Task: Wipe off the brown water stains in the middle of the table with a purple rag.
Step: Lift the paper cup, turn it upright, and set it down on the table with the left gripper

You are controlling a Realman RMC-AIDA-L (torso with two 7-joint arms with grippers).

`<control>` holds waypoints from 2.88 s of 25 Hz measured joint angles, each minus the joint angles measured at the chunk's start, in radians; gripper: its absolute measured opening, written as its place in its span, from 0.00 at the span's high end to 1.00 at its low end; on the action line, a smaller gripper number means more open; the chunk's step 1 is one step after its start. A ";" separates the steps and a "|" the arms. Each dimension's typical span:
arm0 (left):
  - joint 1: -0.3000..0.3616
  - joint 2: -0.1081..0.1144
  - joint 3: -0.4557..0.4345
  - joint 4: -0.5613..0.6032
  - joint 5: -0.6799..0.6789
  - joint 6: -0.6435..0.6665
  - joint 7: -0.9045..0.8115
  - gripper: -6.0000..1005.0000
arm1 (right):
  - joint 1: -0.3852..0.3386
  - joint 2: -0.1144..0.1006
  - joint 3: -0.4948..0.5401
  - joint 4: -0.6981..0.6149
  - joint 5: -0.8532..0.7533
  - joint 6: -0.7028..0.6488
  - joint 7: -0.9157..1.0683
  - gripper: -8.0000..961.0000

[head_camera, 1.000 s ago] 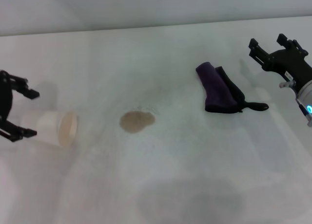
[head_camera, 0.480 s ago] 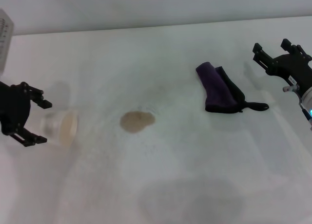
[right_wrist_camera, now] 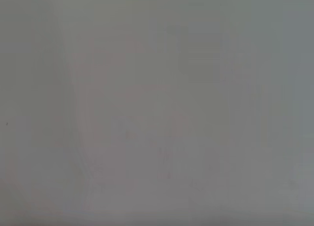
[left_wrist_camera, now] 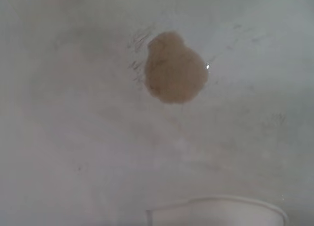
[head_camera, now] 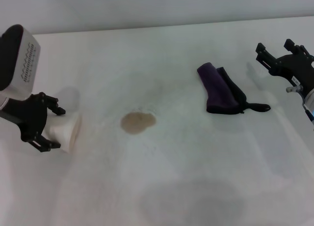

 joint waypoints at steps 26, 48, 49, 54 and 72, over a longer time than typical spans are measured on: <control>0.002 0.006 0.000 -0.011 -0.180 -0.044 -0.019 0.19 | -0.012 -0.002 0.000 -0.009 0.003 -0.002 0.000 0.09; 0.404 0.006 -0.001 0.370 -1.322 -0.005 0.305 0.23 | -0.020 -0.003 0.002 -0.025 0.003 0.005 0.000 0.09; 0.437 0.006 -0.002 0.423 -1.387 -0.004 0.357 0.23 | -0.020 -0.003 0.002 -0.025 0.003 0.005 0.000 0.09; 0.580 -0.001 -0.003 0.651 -1.645 0.001 0.515 0.23 | -0.018 -0.003 0.002 -0.026 0.003 0.006 0.000 0.09; 0.656 -0.011 -0.003 0.849 -1.881 -0.355 0.524 0.23 | -0.008 -0.002 0.002 -0.026 0.003 0.000 0.000 0.09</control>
